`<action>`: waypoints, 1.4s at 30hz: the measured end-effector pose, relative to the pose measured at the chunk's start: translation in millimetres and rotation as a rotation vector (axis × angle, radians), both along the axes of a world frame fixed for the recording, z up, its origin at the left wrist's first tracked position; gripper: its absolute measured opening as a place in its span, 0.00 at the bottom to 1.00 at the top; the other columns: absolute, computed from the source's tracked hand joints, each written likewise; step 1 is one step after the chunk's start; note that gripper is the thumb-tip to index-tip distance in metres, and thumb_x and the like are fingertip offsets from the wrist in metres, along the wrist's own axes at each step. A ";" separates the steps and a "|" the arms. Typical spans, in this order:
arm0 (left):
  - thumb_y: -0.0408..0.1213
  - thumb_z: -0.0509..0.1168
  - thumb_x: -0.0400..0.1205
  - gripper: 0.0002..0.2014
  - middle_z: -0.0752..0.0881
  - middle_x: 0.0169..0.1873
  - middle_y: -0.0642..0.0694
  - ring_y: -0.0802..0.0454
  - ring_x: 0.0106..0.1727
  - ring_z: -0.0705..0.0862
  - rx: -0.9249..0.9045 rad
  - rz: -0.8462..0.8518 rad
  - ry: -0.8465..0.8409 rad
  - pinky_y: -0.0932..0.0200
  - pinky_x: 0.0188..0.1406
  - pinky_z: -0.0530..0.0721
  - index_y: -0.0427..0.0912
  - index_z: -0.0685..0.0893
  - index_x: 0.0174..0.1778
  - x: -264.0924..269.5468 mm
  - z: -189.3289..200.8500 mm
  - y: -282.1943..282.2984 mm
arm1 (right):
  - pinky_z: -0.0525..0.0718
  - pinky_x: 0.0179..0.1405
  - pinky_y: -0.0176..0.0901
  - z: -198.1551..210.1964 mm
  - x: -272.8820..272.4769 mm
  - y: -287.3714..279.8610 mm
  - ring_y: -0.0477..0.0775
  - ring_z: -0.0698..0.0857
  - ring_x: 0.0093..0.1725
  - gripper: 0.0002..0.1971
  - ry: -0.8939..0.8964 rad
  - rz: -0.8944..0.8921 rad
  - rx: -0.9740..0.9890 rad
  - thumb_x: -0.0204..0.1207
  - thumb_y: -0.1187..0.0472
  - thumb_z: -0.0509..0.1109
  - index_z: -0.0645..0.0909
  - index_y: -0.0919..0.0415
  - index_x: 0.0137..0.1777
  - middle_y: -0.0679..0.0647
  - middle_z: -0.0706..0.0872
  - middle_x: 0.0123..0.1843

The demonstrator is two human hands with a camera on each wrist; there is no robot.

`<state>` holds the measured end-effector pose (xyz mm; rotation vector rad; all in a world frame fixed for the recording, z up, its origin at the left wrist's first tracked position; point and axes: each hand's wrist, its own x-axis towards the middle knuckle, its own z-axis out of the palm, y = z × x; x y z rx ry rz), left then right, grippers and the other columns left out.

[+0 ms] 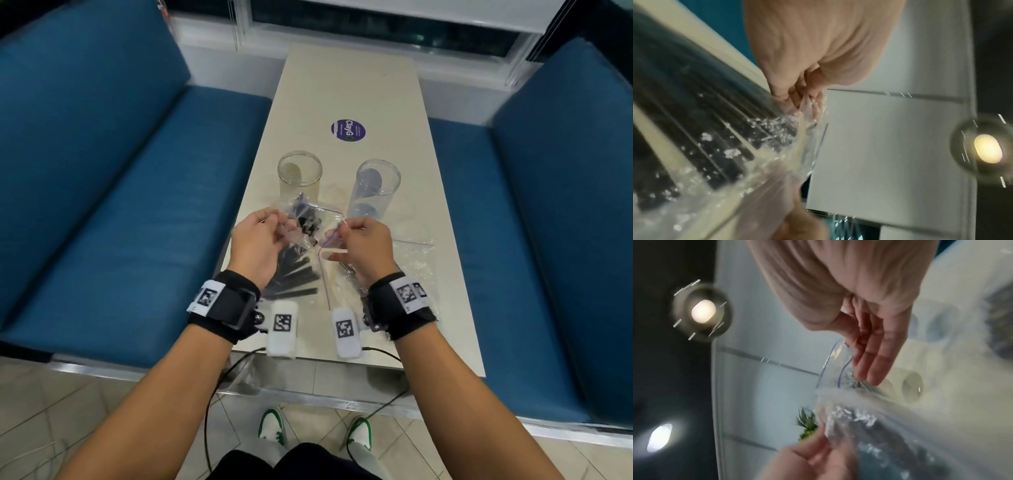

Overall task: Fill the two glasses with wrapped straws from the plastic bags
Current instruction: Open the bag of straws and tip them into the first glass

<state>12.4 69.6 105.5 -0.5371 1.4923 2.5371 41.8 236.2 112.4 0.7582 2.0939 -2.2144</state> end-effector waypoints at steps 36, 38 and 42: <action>0.18 0.72 0.82 0.24 0.85 0.66 0.33 0.41 0.53 0.94 -0.386 -0.472 -0.046 0.41 0.55 0.95 0.28 0.77 0.74 32.8 1.2 -9.9 | 0.89 0.53 0.62 9.6 19.7 17.4 0.61 0.93 0.51 0.12 -0.003 0.139 0.033 0.87 0.68 0.65 0.91 0.62 0.51 0.63 0.95 0.53; 0.19 0.76 0.78 0.30 0.82 0.71 0.30 0.34 0.60 0.93 -0.394 -0.477 -0.056 0.34 0.61 0.94 0.30 0.75 0.76 38.4 -0.2 -3.4 | 0.91 0.49 0.54 14.5 18.3 12.8 0.55 0.94 0.48 0.13 0.029 0.174 0.032 0.89 0.67 0.63 0.91 0.61 0.52 0.60 0.95 0.49; 0.31 0.83 0.64 0.42 0.89 0.67 0.30 0.34 0.65 0.93 -0.341 -0.521 -0.029 0.40 0.59 0.95 0.34 0.77 0.77 41.0 -9.5 -0.2 | 0.91 0.57 0.69 21.1 16.6 13.9 0.65 0.95 0.49 0.09 0.039 0.126 -0.416 0.94 0.67 0.53 0.75 0.67 0.63 0.71 0.93 0.52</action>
